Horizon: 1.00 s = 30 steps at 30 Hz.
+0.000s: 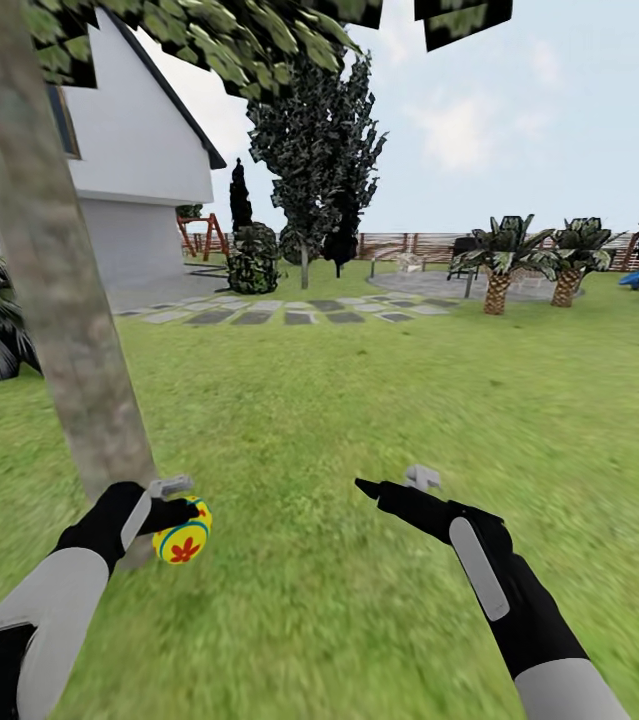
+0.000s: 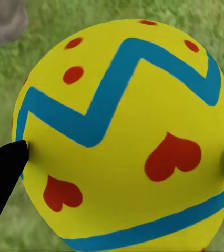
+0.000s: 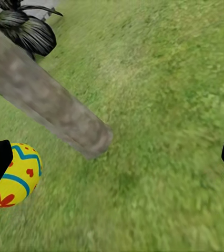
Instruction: Take the three Easter eggs out of the wicker basket on the lawn in the garden, then place them on the lawn next to a single tree (choose any tree) so that all three eggs are next to the same tree and none are left in the basket.
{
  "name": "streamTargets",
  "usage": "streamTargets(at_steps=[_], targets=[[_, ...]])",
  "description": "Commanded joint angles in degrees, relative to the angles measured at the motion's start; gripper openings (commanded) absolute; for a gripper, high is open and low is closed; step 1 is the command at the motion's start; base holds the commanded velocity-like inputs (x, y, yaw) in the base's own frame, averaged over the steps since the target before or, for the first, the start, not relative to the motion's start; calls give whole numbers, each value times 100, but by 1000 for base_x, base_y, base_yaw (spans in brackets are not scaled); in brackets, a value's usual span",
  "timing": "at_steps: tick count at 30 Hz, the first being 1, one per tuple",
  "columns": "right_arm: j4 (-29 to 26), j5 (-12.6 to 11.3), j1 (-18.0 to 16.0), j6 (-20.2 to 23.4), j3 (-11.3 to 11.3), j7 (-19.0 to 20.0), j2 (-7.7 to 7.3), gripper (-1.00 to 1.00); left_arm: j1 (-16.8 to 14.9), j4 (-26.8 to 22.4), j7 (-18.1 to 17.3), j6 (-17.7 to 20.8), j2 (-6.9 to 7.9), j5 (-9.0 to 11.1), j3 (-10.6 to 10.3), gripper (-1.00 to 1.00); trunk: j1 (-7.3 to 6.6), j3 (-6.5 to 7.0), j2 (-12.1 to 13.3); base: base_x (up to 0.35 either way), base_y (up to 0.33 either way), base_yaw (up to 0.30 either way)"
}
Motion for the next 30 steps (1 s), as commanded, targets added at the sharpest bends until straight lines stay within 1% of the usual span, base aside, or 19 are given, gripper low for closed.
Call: streamTargets(at_steps=[1, 6, 12, 23, 30], targets=[[-4, 1, -4, 20, 5, 10, -4, 100, -4, -9, -26, 30, -5, -5, 28, -100, 3, -7, -3, 327, -9, 0], [-4, 5, -4, 20, 13, 7, -4, 100, -4, 8, -29, 30, -29, -13, 28, -100, 3, -7, -3, 330, -35, 35], [-4, 4, -4, 19, 18, -2, 1, 100, -2, 9, -31, 82, -38, -37, 28, -100, 3, -7, -3, 305, -156, 177], [-4, 2, -4, 20, 26, 2, 5, 100, -4, 8, -31, 101, -44, -47, 28, -100, 3, -7, -3, 209, -257, 207], [-4, -1, -4, 20, 23, 9, 5, 100, -4, -2, -31, 101, -47, -58, 28, -100, 3, -7, -3, 147, -294, 52]])
